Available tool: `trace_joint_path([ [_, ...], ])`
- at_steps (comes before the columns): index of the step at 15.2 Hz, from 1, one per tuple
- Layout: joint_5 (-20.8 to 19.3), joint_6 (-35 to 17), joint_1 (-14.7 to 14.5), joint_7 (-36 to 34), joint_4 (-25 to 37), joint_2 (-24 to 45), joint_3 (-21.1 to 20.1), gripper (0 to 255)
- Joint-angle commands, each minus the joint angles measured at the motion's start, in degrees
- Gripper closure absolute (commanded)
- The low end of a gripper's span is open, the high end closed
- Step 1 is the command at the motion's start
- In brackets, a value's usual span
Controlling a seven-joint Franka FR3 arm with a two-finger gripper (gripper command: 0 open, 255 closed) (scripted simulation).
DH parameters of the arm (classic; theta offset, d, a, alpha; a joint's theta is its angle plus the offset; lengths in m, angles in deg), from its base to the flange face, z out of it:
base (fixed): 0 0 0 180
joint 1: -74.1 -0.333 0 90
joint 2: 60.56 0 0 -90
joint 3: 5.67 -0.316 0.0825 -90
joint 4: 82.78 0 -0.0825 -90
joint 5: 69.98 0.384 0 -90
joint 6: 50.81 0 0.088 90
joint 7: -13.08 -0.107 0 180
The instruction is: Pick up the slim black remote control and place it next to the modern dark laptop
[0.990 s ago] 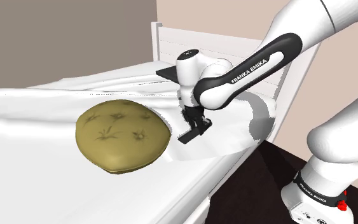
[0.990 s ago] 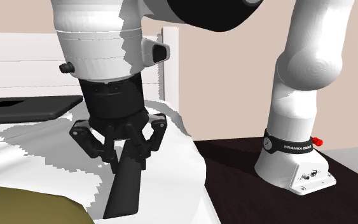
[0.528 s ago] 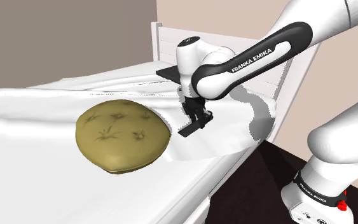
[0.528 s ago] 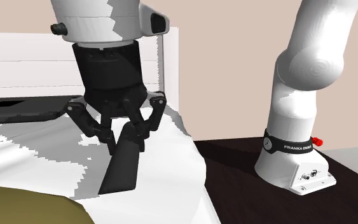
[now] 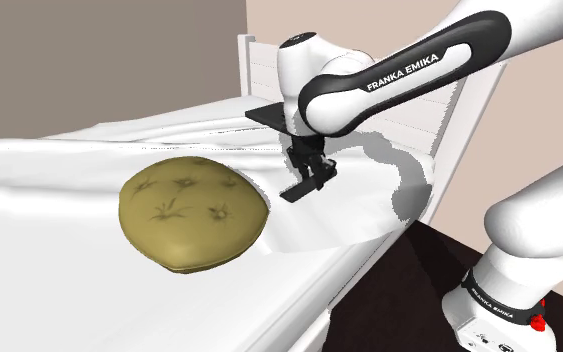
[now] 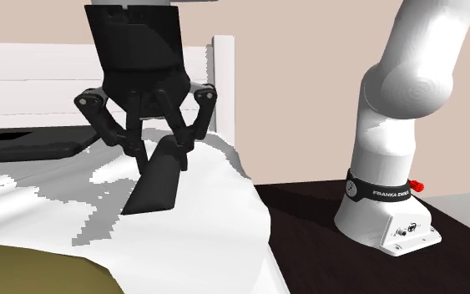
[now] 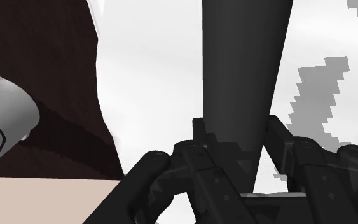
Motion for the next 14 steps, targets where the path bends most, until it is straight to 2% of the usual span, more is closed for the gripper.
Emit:
trace_joint_path([
  [1, -0.12, 0.26, 0.46, 1.54, 0.16, -0.30, 1.12, 255],
  [8, -4.58, -2.29, 5.50, 8.90, 0.96, 2.91, 6.34, 255],
  [14, -9.52, -3.78, 9.96, 13.81, 4.32, 8.05, 9.97, 255],
])
